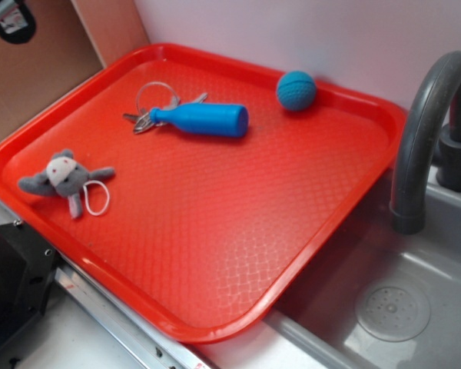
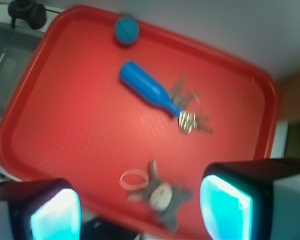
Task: Grab the blue bottle.
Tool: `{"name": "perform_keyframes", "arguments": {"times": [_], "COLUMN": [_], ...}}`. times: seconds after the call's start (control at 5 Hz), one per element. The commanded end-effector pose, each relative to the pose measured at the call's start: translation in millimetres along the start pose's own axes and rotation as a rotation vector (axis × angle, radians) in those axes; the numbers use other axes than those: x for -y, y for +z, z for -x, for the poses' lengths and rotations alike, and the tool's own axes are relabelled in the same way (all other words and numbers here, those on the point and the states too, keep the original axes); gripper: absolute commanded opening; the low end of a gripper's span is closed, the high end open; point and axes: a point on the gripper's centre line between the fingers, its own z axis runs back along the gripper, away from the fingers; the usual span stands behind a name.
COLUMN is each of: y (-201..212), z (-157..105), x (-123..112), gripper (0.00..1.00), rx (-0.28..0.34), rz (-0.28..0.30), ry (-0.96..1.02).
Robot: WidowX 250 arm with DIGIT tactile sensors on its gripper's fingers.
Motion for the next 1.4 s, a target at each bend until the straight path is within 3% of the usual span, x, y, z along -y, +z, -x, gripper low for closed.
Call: {"name": "perform_keyframes", "arguments": {"times": [0.0, 0.2, 0.6, 1.2], "y": [-40, -70, -117, -179], "z": [-48, -62, -72, -78], "x": [-21, -23, -34, -7], "gripper": [1.0, 1.0, 1.0, 1.0], "rx": [0.039, 0.005, -0.051, -0.169], "rz": [0.002, 0.063, 0.127, 0.186], "ry": [-0.267, -0.334, -0.421, -0.576]}}
